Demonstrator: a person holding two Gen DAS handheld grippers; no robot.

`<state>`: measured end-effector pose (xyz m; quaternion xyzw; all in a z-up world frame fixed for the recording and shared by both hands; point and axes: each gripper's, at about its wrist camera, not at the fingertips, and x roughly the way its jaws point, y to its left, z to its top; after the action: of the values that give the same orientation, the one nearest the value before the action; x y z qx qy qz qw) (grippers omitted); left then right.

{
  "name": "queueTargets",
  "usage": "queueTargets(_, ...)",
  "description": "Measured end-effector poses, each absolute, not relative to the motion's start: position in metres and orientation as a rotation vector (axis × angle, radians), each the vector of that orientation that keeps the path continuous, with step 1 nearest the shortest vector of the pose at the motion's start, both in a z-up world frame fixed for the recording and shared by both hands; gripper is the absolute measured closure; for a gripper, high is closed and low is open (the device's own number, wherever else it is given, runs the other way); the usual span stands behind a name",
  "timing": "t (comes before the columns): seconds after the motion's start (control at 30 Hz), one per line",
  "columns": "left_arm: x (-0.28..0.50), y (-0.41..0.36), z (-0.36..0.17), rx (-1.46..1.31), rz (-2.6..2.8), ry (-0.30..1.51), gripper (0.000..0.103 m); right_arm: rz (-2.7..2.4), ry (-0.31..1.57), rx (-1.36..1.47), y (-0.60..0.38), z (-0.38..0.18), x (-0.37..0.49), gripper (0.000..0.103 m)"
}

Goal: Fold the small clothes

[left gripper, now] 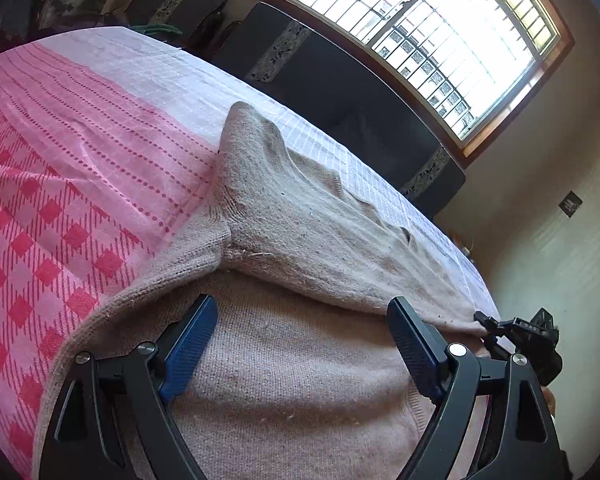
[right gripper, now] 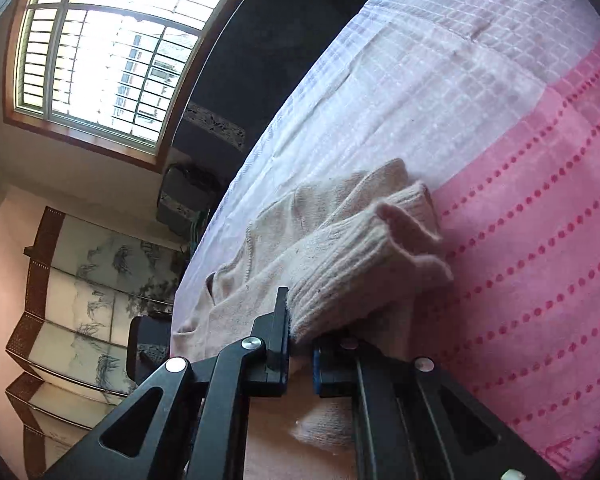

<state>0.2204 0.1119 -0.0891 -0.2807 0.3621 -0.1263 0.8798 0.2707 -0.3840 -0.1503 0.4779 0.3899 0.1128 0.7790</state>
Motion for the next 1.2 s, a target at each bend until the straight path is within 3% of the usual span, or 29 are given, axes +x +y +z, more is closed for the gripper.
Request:
queueTargets(0.17, 0.220, 0.112, -0.089, -0.583, -0.262, 0.755, 0.016, 0.268, 0.838, 1.044, -0.388, -0.150, 0.271, 0.088)
queueTargets(0.23, 0.220, 0.112, -0.089, -0.585, -0.262, 0.755, 0.016, 0.261, 0.854, 1.094, -0.394, -0.155, 0.271, 0.074)
queueTargets(0.27, 0.220, 0.112, -0.088, -0.584, -0.262, 0.755, 0.016, 0.262, 0.863, 1.127, -0.397, -0.159, 0.269, 0.062)
queueTargets(0.3, 0.220, 0.112, -0.089, -0.583, -0.262, 0.756, 0.016, 0.274, 0.854, 1.158, -0.398, -0.160, 0.267, 0.058)
queueTargets(0.37, 0.220, 0.112, -0.089, -0.582, -0.262, 0.756, 0.016, 0.276, 0.836, 1.161, -0.399, -0.157, 0.261, 0.058)
queueTargets(0.47, 0.220, 0.112, -0.089, -0.583, -0.262, 0.756, 0.016, 0.218, 0.828, 1.148, -0.407, -0.155, 0.258, 0.066)
queueTargets(0.63, 0.220, 0.112, -0.089, -0.580, -0.261, 0.757, 0.016, 0.225, 0.814, 1.223, -0.425, -0.165, 0.263, 0.068)
queueTargets(0.7, 0.221, 0.112, -0.089, -0.578, -0.260, 0.758, 0.015, 0.232, 0.822, 1.178, -0.418, -0.158, 0.269, 0.095)
queueTargets(0.8, 0.219, 0.111, -0.086, -0.572, -0.244, 0.753, 0.015, 0.316, 0.824, 1.219, -0.400, -0.151, 0.280, 0.094)
queueTargets(0.93, 0.217, 0.119, -0.086, -0.601, -0.217, 0.735, 0.015, 0.498, 0.682, 1.238, -0.385, -0.126, 0.277, 0.095)
queueTargets(1.07, 0.215, 0.117, -0.084, -0.606, -0.298, 0.723, 0.015, 0.345, 0.806, 1.168, -0.395, -0.163, 0.280, 0.095)
queueTargets(1.2, 0.220, 0.107, -0.086, -0.594, -0.370, 0.792, 0.015, 0.314, 0.788, 1.149, -0.405, -0.173, 0.276, 0.094)
